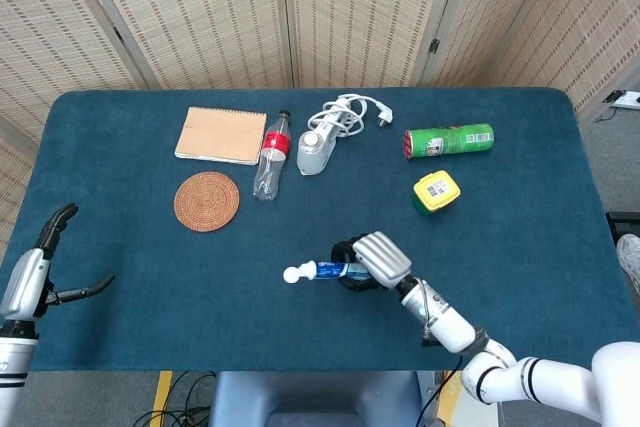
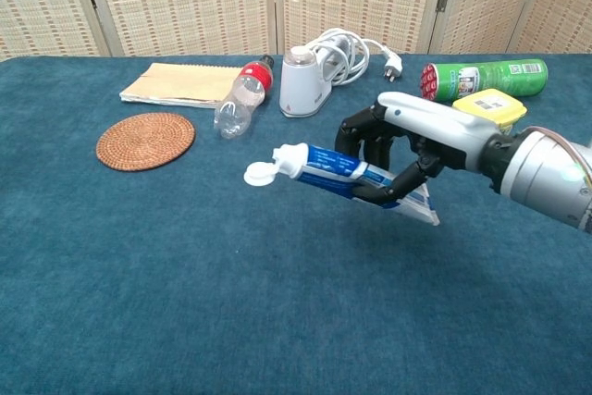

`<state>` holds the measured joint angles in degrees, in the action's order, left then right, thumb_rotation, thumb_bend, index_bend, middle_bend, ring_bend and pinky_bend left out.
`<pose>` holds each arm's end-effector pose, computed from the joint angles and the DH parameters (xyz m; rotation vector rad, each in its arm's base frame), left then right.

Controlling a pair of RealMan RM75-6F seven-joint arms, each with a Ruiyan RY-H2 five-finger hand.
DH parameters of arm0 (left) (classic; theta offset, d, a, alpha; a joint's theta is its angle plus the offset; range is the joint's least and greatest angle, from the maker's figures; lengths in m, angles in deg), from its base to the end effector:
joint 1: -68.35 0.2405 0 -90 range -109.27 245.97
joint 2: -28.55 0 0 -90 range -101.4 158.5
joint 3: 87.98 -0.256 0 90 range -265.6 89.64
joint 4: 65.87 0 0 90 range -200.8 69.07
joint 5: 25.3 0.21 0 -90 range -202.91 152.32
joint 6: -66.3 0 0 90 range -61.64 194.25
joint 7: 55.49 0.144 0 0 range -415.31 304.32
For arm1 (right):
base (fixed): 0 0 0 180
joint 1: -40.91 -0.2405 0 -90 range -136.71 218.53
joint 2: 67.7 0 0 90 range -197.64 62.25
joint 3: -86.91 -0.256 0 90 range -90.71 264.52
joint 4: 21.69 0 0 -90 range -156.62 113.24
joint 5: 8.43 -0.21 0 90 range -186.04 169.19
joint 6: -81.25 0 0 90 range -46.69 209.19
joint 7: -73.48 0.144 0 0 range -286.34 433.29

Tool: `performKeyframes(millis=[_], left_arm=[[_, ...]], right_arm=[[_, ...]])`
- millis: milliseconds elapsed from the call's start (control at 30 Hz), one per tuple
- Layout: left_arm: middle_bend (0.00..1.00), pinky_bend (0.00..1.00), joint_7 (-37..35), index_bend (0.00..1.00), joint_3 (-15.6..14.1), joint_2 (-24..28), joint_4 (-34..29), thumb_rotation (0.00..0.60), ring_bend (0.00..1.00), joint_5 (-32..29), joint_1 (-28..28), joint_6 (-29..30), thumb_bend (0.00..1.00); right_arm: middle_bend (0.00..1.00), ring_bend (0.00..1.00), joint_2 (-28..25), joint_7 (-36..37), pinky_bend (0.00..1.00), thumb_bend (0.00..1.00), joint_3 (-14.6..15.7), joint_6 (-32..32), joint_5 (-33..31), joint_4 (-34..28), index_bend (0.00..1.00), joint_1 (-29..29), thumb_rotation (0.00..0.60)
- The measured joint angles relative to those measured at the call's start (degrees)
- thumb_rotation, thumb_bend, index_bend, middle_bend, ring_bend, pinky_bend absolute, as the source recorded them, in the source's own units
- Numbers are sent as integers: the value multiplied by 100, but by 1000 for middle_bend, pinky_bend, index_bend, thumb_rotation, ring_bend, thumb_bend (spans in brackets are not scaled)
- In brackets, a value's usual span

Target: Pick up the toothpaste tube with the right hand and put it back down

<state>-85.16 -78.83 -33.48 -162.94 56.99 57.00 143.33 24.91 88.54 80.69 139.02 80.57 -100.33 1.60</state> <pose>-0.2775 0.2351 0.1632 -1.1941 -1.3280 -1.3727 -0.1378 -0.3086 -0.0395 1.9859 -1.2077 1.3213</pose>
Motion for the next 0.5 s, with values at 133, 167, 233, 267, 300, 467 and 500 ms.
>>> performKeyframes(millis=[133, 167, 233, 267, 300, 467, 500], left_arm=[[59, 149, -1069, 81, 98, 10, 2, 29, 56, 41, -160, -173, 2], [59, 149, -1253, 81, 119, 6, -4, 28, 56, 43, -198, -214, 1], [59, 149, -1542, 80, 166, -17, -61, 26, 55, 34, -302, -327, 1], [59, 149, -1602, 80, 180, -29, -107, 27, 54, 24, -341, -376, 1], [59, 149, -1642, 78, 191, -42, -157, 25, 50, 13, -379, -425, 1], [59, 149, -1664, 38, 255, -203, -354, 23, 32, -107, -548, -573, 1], [59, 149, -1633, 24, 260, -246, -364, 23, 25, -125, -568, -583, 1]], right_arm=[[621, 523, 136, 241, 488, 578, -60, 76, 122, -30, 641, -166, 600], [621, 523, 169, 277, 488, 578, -79, 98, 133, -34, 641, -184, 600], [621, 523, 256, 357, 488, 578, -126, 140, 145, -36, 641, -230, 600], [621, 523, 294, 398, 488, 578, -148, 145, 143, -34, 641, -258, 600], [621, 523, 335, 443, 488, 578, -172, 146, 139, -32, 641, -287, 600], [621, 523, 601, 778, 488, 575, -340, 184, 67, -4, 641, -425, 600], [621, 523, 660, 824, 488, 574, -375, 195, 48, 3, 641, -450, 600]])
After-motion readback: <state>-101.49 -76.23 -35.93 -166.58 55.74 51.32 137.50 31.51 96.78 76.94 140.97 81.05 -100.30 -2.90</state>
